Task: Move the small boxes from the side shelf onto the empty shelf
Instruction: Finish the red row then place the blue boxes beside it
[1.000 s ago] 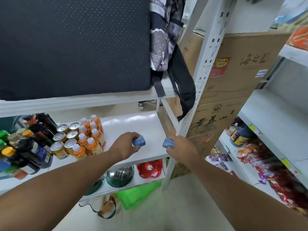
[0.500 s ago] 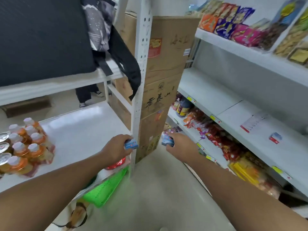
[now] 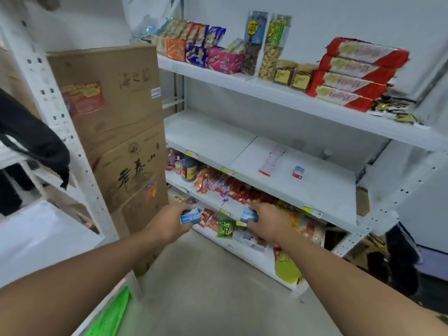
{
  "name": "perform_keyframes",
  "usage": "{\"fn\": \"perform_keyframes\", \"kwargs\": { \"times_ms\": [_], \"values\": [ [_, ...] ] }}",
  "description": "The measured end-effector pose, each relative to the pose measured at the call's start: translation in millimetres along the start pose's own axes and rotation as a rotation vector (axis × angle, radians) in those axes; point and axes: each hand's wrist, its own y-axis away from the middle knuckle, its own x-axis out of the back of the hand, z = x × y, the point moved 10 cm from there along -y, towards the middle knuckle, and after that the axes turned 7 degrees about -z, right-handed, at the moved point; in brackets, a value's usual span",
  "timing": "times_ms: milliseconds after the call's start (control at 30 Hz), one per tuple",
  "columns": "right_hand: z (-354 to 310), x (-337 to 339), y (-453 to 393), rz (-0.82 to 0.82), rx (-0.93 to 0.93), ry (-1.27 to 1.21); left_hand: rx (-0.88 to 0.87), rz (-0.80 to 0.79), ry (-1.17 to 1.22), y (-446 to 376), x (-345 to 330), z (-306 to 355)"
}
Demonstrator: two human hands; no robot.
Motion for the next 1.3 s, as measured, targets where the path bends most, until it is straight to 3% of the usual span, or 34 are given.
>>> {"fn": "perform_keyframes", "kwargs": {
  "times_ms": [267,700,1300],
  "values": [
    [128,37,3,0.051,-0.147,-0.083,-0.163,-0.103,-0.024,-80,-52,122],
    [265,23,-27,0.063,-0.156,-0.250,-0.163,-0.214,-0.077,-191,-119,204],
    [330,49,-114,0.016,-0.441,-0.219,-0.420,-0.317,0.008,-373,-131,259]
  ]
}}
